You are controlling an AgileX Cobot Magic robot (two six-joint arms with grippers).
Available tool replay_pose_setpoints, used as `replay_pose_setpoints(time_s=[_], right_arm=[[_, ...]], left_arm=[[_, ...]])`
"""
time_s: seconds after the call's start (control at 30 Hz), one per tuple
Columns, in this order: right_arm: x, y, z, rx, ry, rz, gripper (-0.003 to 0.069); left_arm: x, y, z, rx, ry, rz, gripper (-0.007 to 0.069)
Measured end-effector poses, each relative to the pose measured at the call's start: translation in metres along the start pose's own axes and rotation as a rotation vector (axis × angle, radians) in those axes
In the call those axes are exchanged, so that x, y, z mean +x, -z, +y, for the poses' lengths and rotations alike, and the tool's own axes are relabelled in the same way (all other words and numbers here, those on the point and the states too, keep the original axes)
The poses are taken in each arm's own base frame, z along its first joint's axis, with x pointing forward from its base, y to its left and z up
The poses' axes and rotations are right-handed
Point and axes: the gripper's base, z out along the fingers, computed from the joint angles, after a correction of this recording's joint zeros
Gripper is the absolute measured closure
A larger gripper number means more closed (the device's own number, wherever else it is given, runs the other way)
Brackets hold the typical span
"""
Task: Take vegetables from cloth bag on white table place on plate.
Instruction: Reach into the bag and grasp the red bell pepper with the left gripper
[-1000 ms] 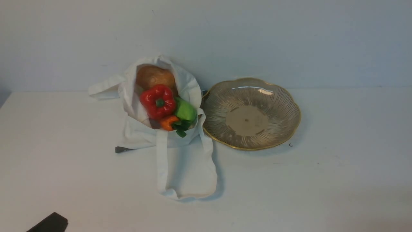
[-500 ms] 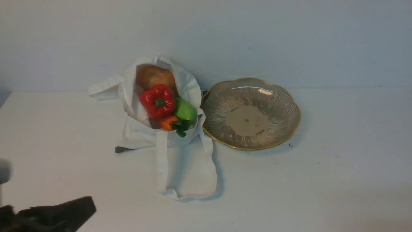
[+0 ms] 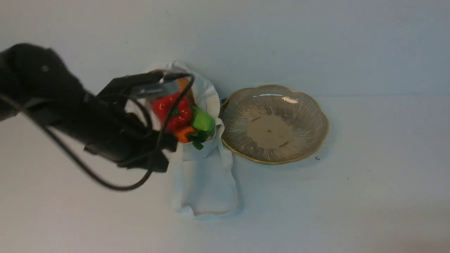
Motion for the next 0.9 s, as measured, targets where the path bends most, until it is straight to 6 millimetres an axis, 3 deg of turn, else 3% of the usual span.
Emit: replay_pose_setpoints(time_s=[0.2, 0.3, 0.43, 0.7, 0.8, 0.9], right_arm=[[0.0, 0.0, 0.0, 0.0, 0.0, 0.0, 0.0674], [0.0, 0.0, 0.0, 0.0, 0.0, 0.0, 0.0674], [0.0, 0.0, 0.0, 0.0, 0.0, 0.0, 0.0674], [0.0, 0.0, 0.0, 0.0, 0.0, 0.0, 0.0674], [0.0, 0.0, 0.0, 0.0, 0.0, 0.0, 0.0674], [0.0, 0.0, 0.0, 0.0, 0.0, 0.0, 0.0674]], left_arm=[[-0.05, -0.01, -0.015, -0.204, -0.019, -0.064, 0.0615], [-0.068, -0.016, -0.019, -0.316, -0.007, -0.101, 0.0561], [-0.086, -0.023, -0.021, -0.411, 0.033, -0.171, 0.043], [-0.113, -0.044, -0.012, -0.503, 0.105, -0.298, 0.0077], [-0.114, -0.058, -0.009, -0.497, 0.112, -0.294, 0.0018], [-0.115, -0.071, -0.006, -0.487, 0.105, -0.295, 0.0017]])
